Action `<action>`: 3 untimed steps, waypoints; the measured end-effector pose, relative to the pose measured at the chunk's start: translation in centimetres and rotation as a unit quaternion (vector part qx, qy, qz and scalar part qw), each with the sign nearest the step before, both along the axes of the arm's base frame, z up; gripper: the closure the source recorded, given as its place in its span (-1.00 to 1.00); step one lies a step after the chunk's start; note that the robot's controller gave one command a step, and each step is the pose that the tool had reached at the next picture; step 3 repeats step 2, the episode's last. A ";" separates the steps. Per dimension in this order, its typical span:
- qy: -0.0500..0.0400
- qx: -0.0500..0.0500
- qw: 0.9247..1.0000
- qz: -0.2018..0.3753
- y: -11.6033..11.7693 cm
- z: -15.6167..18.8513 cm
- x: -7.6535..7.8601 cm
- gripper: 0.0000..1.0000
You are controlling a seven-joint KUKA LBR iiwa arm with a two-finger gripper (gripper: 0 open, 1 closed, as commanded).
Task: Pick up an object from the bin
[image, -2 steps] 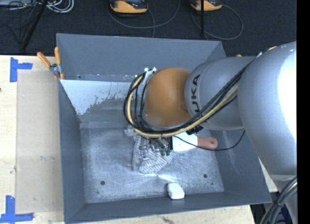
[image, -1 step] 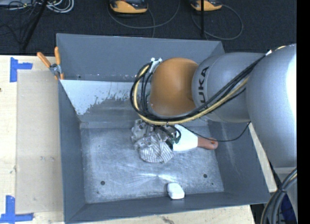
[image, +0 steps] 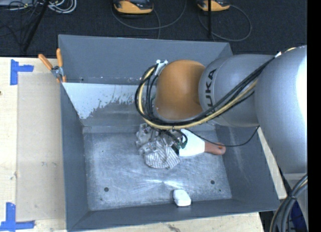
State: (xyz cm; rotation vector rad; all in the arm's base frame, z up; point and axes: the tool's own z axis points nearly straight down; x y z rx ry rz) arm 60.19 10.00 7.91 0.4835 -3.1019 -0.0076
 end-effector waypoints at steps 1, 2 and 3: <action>0.000 0.000 1.000 0.000 0.0 0.3 -0.1 1.00; 0.001 -0.002 1.000 0.000 -0.1 1.8 -0.3 1.00; 0.001 -0.002 1.000 0.000 -0.1 1.8 -0.3 1.00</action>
Offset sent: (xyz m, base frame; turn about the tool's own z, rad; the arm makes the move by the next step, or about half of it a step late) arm -0.0001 0.0001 0.0270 0.0000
